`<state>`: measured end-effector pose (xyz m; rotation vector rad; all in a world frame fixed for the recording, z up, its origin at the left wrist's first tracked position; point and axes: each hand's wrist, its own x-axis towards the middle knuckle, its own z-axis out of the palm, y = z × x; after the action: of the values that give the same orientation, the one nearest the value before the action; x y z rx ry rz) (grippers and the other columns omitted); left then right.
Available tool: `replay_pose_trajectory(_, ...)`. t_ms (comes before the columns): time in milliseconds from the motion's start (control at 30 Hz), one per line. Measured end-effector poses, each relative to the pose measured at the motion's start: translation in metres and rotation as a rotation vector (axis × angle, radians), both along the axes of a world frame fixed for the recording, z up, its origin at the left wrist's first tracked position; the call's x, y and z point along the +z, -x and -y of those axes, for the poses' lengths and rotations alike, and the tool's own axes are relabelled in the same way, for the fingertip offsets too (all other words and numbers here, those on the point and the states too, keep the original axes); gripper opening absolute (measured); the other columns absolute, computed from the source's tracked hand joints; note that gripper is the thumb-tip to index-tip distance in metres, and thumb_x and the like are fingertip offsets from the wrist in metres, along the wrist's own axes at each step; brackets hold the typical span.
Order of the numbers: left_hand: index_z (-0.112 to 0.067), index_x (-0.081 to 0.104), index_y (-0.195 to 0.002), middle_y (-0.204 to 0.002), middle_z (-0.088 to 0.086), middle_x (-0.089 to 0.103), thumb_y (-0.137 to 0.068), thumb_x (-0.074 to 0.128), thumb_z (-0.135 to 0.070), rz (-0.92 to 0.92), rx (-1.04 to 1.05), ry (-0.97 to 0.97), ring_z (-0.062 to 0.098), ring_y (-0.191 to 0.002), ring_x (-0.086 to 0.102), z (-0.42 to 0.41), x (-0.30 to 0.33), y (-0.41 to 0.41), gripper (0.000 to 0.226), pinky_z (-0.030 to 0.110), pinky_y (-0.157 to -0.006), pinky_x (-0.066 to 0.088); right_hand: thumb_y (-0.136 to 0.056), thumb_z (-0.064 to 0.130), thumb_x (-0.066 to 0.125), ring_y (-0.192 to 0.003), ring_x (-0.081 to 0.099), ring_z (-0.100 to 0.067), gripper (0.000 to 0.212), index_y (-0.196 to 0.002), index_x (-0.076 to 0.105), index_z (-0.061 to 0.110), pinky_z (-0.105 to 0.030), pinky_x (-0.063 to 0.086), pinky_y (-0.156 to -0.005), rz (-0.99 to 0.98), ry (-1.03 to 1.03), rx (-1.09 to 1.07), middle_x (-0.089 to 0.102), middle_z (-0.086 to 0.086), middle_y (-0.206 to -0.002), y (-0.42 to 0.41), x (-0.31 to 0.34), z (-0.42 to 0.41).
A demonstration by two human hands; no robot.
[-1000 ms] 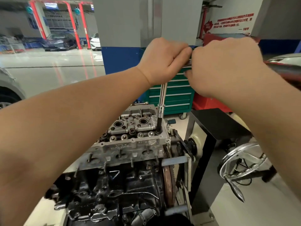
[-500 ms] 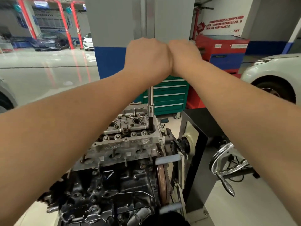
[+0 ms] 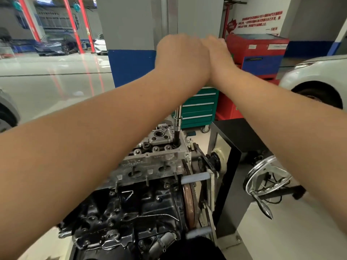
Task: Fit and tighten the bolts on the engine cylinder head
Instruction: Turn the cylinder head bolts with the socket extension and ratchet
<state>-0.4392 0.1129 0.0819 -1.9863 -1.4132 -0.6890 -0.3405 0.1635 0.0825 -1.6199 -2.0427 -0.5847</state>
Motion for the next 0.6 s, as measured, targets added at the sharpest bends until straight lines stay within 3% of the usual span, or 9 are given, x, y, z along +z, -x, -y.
replay_pose_trajectory(67, -0.022, 0.06, -0.092, -0.083, -0.001, 0.047, -0.101, 0.047, -0.019, 0.089, -0.03, -0.02, 0.024, -0.087, 0.056, -0.002, 0.001, 0.001, 0.016, 0.034, -0.073, 0.034, -0.104, 0.011, 0.048, -0.127, 0.054, -0.03, 0.028, -0.127, 0.063, 0.007, -0.028, 0.035, -0.097, -0.198, -0.043, 0.128, 0.062, -0.014, -0.132, 0.013, 0.0, -0.008)
replay_pose_trajectory(100, -0.022, 0.062, -0.092, -0.084, -0.001, 0.048, -0.1, 0.045, -0.019, 0.116, -0.018, -0.015, 0.025, -0.086, 0.055, -0.006, 0.002, 0.008, 0.019, 0.033, -0.073, 0.033, -0.105, 0.009, 0.046, -0.128, 0.054, -0.03, 0.028, -0.128, 0.063, 0.004, -0.026, 0.036, -0.097, -0.204, -0.018, 0.116, 0.062, -0.016, -0.133, 0.019, 0.0, -0.009)
replay_pose_trajectory(167, -0.021, 0.059, -0.086, -0.081, 0.003, 0.047, -0.1, 0.042, -0.015, 0.055, 0.033, -0.014, 0.027, -0.08, 0.049, -0.015, 0.002, 0.02, 0.022, 0.036, -0.07, 0.034, -0.104, 0.001, 0.043, -0.123, 0.057, -0.04, 0.027, -0.121, 0.063, -0.005, -0.038, 0.04, -0.098, -0.107, 0.091, 0.031, 0.063, -0.027, -0.127, 0.025, 0.002, -0.004)
replay_pose_trajectory(200, -0.021, 0.056, -0.083, -0.078, 0.005, 0.046, -0.1, 0.04, -0.015, 0.029, 0.021, -0.022, 0.029, -0.078, 0.047, -0.02, 0.001, 0.026, 0.023, 0.037, -0.067, 0.033, -0.102, 0.0, 0.045, -0.113, 0.06, -0.043, 0.025, -0.115, 0.065, -0.005, -0.045, 0.043, -0.094, -0.062, 0.106, -0.013, 0.064, -0.03, -0.118, 0.023, 0.006, -0.002)
replay_pose_trajectory(267, -0.02, 0.051, -0.08, -0.072, 0.006, 0.043, -0.103, 0.037, -0.024, 0.01, -0.128, -0.061, 0.03, -0.071, 0.045, -0.028, -0.001, 0.036, 0.028, 0.038, -0.062, 0.026, -0.095, 0.016, 0.054, -0.081, 0.057, -0.036, 0.014, -0.094, 0.065, 0.006, -0.047, 0.047, -0.075, 0.086, 0.032, -0.157, 0.059, -0.018, -0.083, 0.013, 0.014, 0.016)
replay_pose_trajectory(333, -0.014, 0.054, -0.078, -0.067, 0.006, 0.044, -0.105, 0.035, -0.027, 0.031, -0.424, -0.062, 0.031, -0.064, 0.044, -0.038, -0.004, 0.043, 0.035, 0.038, -0.061, 0.023, -0.087, 0.038, 0.06, -0.058, 0.041, -0.027, 0.034, -0.069, 0.046, 0.013, -0.045, 0.043, -0.066, 0.238, -0.086, -0.284, 0.04, -0.009, -0.063, 0.0, 0.012, 0.032)
replay_pose_trajectory(433, -0.004, 0.061, -0.08, -0.065, 0.005, 0.046, -0.105, 0.038, -0.017, 0.099, -0.691, -0.061, 0.028, -0.059, 0.042, -0.047, -0.007, 0.043, 0.037, 0.038, -0.06, 0.03, -0.079, 0.043, 0.063, -0.051, 0.035, -0.026, 0.046, -0.06, 0.029, 0.02, -0.047, 0.045, -0.064, 0.347, -0.215, -0.264, 0.029, -0.007, -0.054, -0.005, 0.001, 0.06)
replay_pose_trajectory(533, -0.004, 0.061, -0.082, -0.069, 0.013, 0.054, -0.107, 0.036, -0.02, 0.137, -0.576, -0.025, 0.034, -0.065, 0.051, -0.046, -0.007, 0.037, 0.039, 0.046, -0.064, 0.035, -0.084, 0.033, 0.065, -0.059, 0.046, -0.033, 0.048, -0.06, 0.026, 0.018, -0.045, 0.042, -0.064, 0.336, -0.187, -0.35, 0.026, -0.008, -0.056, -0.005, 0.0, 0.05)
replay_pose_trajectory(600, -0.011, 0.055, -0.08, -0.071, 0.014, 0.051, -0.105, 0.034, -0.025, 0.116, -0.331, -0.033, 0.037, -0.07, 0.051, -0.038, -0.003, 0.03, 0.036, 0.045, -0.063, 0.031, -0.088, 0.028, 0.061, -0.071, 0.057, -0.037, 0.041, -0.062, 0.032, 0.015, -0.044, 0.038, -0.065, 0.299, -0.198, -0.312, 0.03, -0.008, -0.06, -0.003, 0.006, 0.034)
